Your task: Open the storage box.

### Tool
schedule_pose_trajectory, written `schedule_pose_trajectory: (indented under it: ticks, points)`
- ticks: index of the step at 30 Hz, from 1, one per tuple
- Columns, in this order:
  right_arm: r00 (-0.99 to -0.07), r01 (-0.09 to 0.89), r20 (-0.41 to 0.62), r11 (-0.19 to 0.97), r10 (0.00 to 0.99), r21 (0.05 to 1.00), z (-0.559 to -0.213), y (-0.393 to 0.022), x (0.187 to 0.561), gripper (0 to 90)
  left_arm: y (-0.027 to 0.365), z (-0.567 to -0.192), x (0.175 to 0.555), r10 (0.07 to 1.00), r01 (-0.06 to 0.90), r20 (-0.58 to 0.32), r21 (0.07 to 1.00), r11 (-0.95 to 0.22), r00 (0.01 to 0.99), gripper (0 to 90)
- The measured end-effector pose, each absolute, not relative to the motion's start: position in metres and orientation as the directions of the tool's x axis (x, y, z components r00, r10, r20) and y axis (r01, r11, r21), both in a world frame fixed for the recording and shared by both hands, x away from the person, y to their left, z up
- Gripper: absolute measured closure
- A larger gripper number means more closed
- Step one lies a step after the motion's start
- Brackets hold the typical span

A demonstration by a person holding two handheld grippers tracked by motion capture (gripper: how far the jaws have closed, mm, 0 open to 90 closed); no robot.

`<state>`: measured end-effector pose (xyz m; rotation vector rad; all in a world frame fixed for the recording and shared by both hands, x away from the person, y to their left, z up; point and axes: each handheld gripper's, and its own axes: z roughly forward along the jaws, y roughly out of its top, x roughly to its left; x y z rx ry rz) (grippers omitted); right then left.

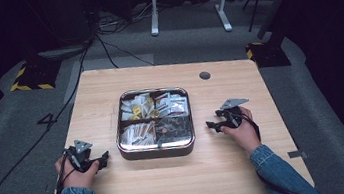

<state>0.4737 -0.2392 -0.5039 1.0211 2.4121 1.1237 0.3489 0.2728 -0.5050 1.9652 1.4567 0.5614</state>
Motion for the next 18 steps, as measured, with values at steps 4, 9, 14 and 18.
schedule_pose_trajectory:
  ticks: [4, 9, 14, 18]
  points:
    - [-0.707, 0.494, 0.063, 0.428, 0.705, 0.757, -0.503, -0.241, 0.474, 27.6, 0.273, -0.505, 0.349, 0.953, 0.689, -0.026, 0.697, -0.199, 0.302, 19.5]
    - [-0.721, 0.470, 0.062, 0.422, 0.690, 0.775, -0.492, -0.240, 0.470, 30.2, 0.273, -0.505, 0.349, 0.953, 0.689, -0.026, 0.697, -0.199, 0.302, 19.5]
    - [-0.733, 0.457, 0.075, 0.407, 0.676, 0.791, -0.476, -0.239, 0.465, 34.8, 0.273, -0.505, 0.349, 0.953, 0.689, -0.027, 0.697, -0.199, 0.302, 19.5]
    - [-0.740, 0.458, 0.096, 0.393, 0.666, 0.797, -0.469, -0.238, 0.463, 35.6, 0.273, -0.505, 0.349, 0.953, 0.689, -0.026, 0.697, -0.199, 0.302, 19.5]
